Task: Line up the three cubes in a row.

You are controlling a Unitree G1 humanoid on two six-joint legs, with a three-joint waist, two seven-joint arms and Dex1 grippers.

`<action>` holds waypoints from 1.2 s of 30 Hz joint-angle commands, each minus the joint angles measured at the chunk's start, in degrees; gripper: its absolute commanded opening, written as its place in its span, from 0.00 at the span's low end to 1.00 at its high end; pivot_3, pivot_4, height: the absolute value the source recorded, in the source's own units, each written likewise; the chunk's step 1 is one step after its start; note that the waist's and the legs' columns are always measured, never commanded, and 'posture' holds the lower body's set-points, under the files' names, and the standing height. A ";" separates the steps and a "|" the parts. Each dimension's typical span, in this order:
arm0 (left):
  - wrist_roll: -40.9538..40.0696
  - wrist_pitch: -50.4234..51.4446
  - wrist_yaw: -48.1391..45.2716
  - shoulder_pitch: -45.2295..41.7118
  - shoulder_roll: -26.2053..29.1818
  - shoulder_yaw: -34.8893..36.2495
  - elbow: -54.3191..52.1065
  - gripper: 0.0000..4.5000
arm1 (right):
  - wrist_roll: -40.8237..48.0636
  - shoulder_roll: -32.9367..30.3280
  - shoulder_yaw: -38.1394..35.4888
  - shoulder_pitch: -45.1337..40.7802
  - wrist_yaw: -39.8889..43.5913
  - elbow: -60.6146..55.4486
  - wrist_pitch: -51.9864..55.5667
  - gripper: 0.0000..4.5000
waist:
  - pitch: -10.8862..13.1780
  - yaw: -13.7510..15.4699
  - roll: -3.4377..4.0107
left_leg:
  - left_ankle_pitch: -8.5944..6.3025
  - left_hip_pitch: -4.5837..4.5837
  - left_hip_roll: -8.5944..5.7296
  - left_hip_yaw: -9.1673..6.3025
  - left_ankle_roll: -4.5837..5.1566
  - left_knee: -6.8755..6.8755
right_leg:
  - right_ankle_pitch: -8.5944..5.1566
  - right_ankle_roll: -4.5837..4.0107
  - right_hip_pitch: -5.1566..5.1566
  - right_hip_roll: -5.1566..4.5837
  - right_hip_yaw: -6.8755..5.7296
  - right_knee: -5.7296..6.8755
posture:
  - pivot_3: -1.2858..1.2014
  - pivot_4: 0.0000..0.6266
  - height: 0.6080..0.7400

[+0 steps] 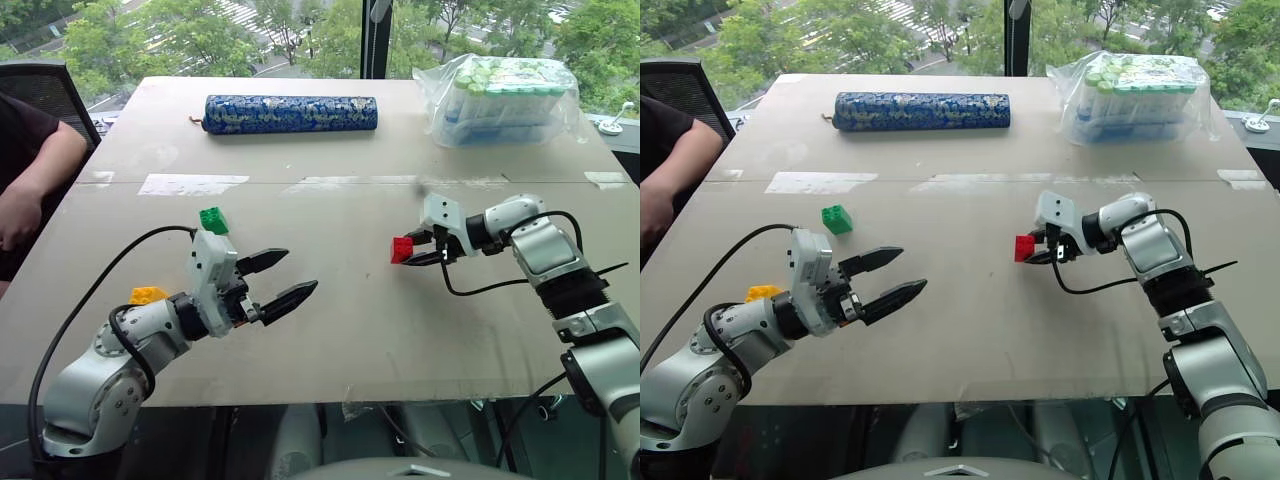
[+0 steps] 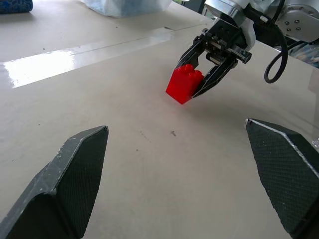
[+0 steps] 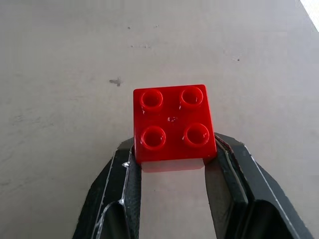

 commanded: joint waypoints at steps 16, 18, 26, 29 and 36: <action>-0.84 -0.50 0.75 0.05 0.68 1.49 -3.12 1.00 | -3.43 2.79 0.82 -8.82 6.56 18.35 -11.80 0.66 | 0.01 -0.04 0.02 | 0.00 0.00 0.01 0.01 0.00 0.00 | 0.00 -0.01 0.00 0.00 0.00 0.01 | 0.52 0.24 1.00; -0.85 -0.48 0.77 0.05 0.70 1.49 -3.11 1.00 | -3.80 2.92 0.79 -9.02 6.36 18.99 -12.45 0.86 | 0.01 -0.04 0.02 | 0.00 0.01 0.01 0.01 0.00 0.00 | 0.00 -0.01 0.00 0.00 0.00 0.01 | 0.52 0.24 1.00; -1.30 1.07 6.18 -0.31 -1.16 3.54 -1.53 1.00 | 1.04 -0.56 -4.15 -3.73 5.94 6.01 -8.01 0.98 | 0.03 0.14 0.05 | 0.00 0.00 0.01 0.00 0.00 0.00 | 0.00 -0.01 0.00 0.00 0.00 0.02 | 0.52 0.24 1.00; 1.82 1.85 13.72 -2.07 -3.36 4.78 0.73 1.00 | 6.58 -2.74 -8.89 2.31 3.73 -7.07 -0.98 0.98 | 0.03 0.64 0.06 | 0.00 -0.02 0.02 -0.01 0.00 -0.01 | 0.00 0.00 0.01 -0.01 -0.02 0.00 | 0.52 0.24 1.00; 11.71 11.37 39.48 -16.86 -9.15 6.89 10.87 1.00 | 20.86 -4.26 -23.73 23.68 -9.77 -44.82 12.42 0.98 | -0.01 1.63 -0.02 | 0.00 -0.01 0.00 -0.16 -0.01 0.06 | 0.02 0.01 0.07 0.03 -0.09 0.06 | 0.52 0.24 1.00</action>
